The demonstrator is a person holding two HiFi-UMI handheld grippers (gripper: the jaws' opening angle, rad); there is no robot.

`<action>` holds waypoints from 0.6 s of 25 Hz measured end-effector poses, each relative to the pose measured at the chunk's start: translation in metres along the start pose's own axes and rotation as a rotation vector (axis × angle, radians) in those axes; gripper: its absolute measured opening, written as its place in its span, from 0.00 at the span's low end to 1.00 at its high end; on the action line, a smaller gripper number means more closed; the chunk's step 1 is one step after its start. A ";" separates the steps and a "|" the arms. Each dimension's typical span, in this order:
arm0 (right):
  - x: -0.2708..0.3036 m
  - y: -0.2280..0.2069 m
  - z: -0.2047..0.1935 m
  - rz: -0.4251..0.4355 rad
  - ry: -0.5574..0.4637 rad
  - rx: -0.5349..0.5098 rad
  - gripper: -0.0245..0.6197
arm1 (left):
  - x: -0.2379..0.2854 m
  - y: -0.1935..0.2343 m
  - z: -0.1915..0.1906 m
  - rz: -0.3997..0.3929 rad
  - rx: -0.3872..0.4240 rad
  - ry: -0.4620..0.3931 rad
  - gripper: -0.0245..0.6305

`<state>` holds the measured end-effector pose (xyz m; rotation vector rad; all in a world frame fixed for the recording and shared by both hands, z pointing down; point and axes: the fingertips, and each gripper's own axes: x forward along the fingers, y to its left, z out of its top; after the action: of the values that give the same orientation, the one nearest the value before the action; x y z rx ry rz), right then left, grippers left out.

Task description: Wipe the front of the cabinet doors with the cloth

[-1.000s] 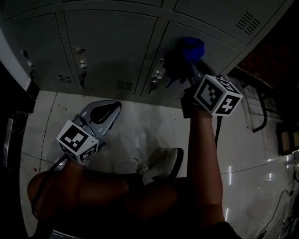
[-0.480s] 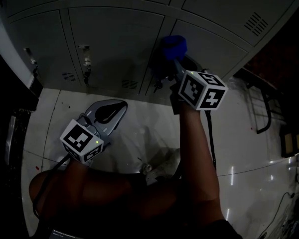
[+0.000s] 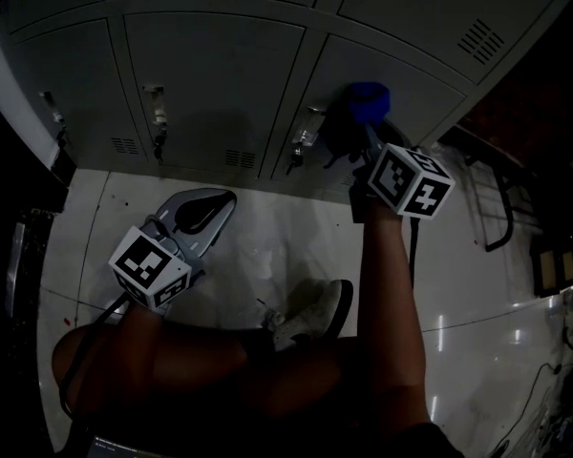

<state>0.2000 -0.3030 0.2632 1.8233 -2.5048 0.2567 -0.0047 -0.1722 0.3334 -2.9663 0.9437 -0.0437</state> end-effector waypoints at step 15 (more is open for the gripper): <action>-0.036 -0.077 -0.003 -0.273 -0.047 -0.154 0.15 | 0.000 -0.001 -0.001 -0.002 0.001 0.003 0.04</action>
<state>0.2835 -0.2915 0.2704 2.0947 -2.1955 0.0112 -0.0040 -0.1714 0.3341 -2.9674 0.9409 -0.0489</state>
